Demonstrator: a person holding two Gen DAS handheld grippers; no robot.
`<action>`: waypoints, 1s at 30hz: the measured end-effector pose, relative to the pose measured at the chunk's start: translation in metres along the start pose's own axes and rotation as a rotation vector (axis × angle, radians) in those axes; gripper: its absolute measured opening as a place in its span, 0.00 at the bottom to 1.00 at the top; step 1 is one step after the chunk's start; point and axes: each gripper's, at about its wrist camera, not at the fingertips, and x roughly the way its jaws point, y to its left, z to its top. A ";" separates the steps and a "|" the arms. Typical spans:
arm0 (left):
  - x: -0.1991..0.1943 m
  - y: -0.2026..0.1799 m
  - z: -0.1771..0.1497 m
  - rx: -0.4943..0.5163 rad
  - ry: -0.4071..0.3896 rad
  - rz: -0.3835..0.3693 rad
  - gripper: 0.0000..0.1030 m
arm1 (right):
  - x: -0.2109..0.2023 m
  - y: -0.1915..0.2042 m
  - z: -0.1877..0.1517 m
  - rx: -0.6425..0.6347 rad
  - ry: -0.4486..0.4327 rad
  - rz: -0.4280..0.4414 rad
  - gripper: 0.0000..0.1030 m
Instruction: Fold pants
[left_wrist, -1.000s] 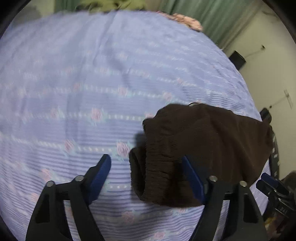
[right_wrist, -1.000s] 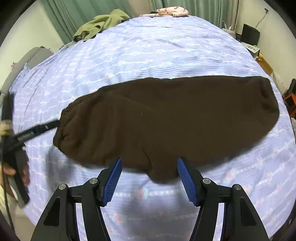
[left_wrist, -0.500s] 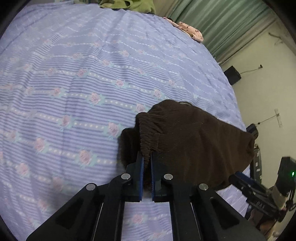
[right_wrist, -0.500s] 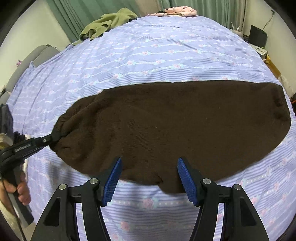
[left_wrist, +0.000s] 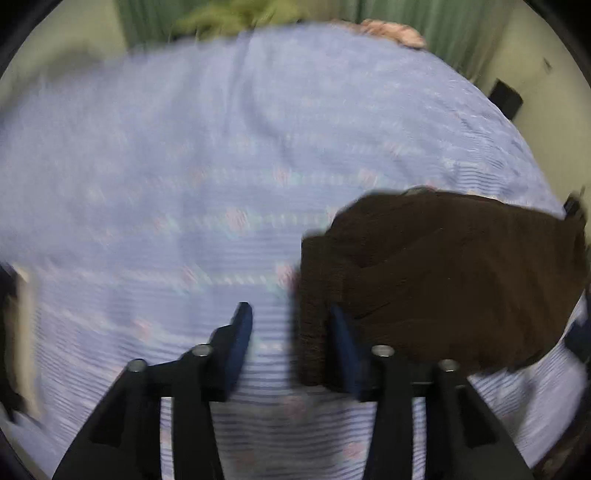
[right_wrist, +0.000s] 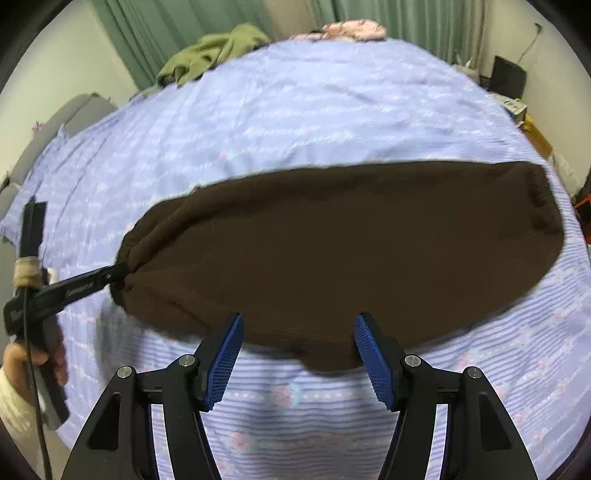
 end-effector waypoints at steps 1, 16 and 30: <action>-0.021 -0.008 0.000 0.034 -0.052 0.000 0.55 | -0.011 -0.009 0.000 0.011 -0.039 -0.004 0.62; -0.038 -0.189 0.030 0.212 -0.110 -0.412 0.57 | -0.067 -0.194 0.055 0.162 -0.340 -0.281 0.79; 0.004 -0.260 0.022 0.242 -0.025 -0.423 0.56 | 0.043 -0.310 0.082 0.293 -0.165 -0.204 0.79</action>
